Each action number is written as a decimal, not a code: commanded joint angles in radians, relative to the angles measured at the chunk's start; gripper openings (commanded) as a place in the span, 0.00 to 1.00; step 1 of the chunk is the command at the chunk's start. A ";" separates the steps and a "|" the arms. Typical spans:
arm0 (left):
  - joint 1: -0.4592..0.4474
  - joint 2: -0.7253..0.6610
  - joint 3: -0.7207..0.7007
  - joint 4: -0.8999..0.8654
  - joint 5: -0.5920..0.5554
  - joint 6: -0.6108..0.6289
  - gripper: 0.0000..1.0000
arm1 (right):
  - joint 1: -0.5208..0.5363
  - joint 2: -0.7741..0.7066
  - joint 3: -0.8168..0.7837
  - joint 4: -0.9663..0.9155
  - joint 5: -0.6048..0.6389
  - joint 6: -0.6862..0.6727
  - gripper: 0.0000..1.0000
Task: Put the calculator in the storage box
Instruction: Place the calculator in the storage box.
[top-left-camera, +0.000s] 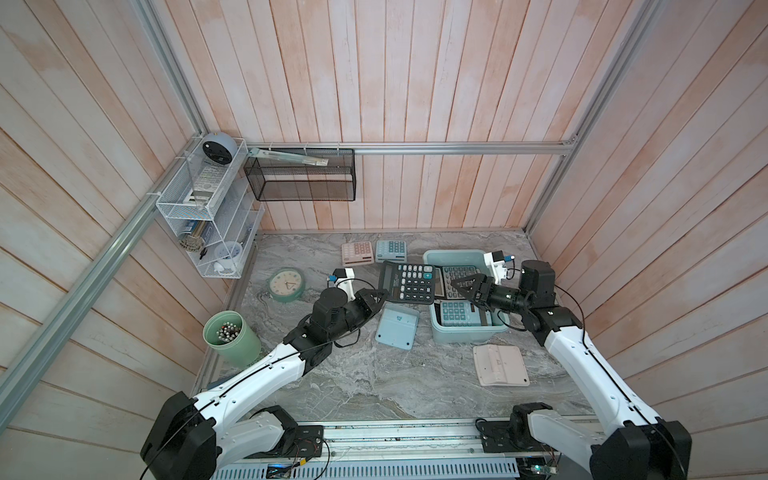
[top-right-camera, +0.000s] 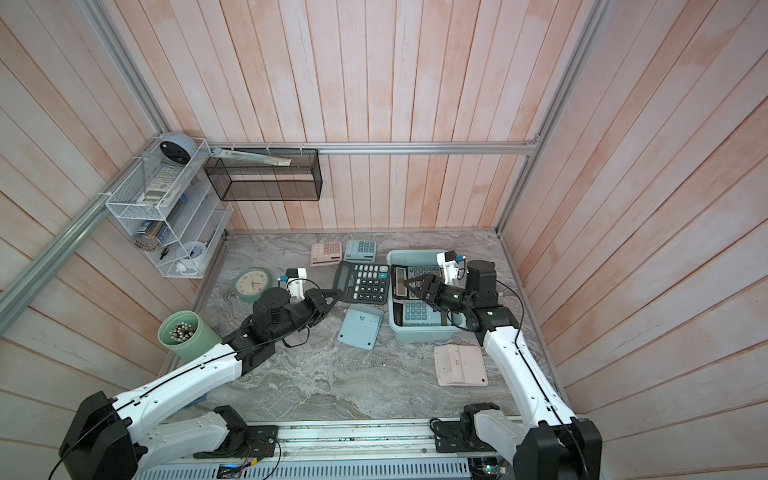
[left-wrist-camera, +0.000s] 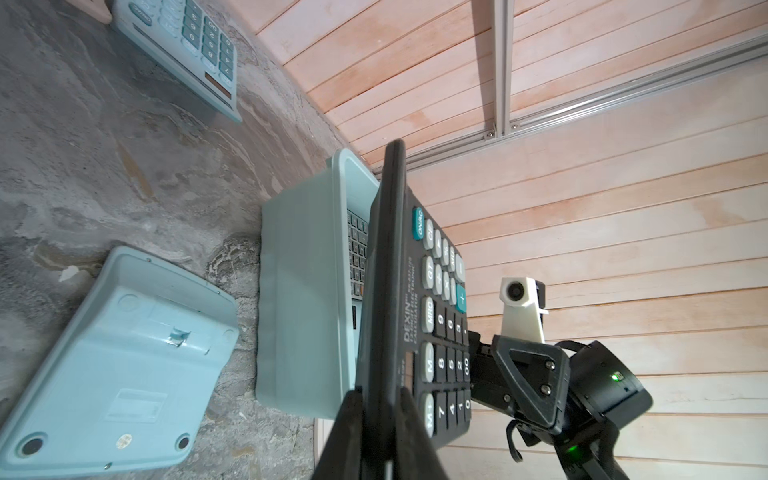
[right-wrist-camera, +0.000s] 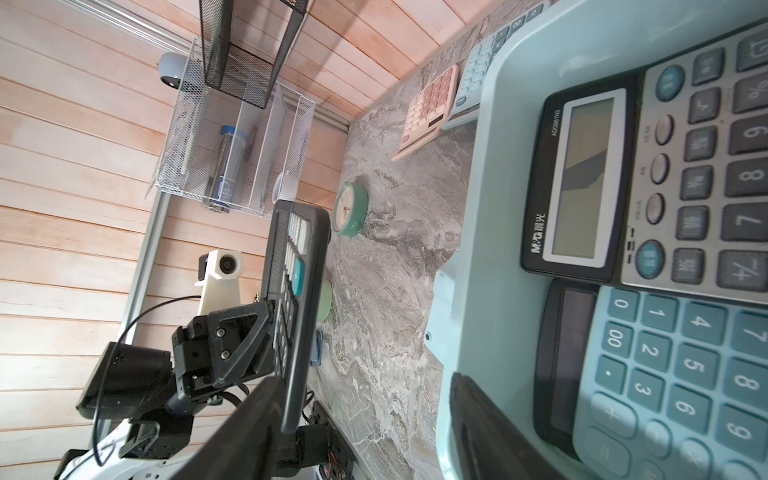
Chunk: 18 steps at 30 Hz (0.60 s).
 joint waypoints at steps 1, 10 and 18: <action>-0.038 0.003 -0.011 0.121 -0.074 -0.004 0.00 | 0.003 0.004 -0.028 0.121 -0.060 0.076 0.70; -0.098 0.050 -0.012 0.190 -0.107 -0.007 0.00 | 0.025 0.021 -0.072 0.243 -0.088 0.157 0.64; -0.122 0.094 -0.016 0.230 -0.111 -0.021 0.00 | 0.038 0.029 -0.076 0.316 -0.099 0.209 0.63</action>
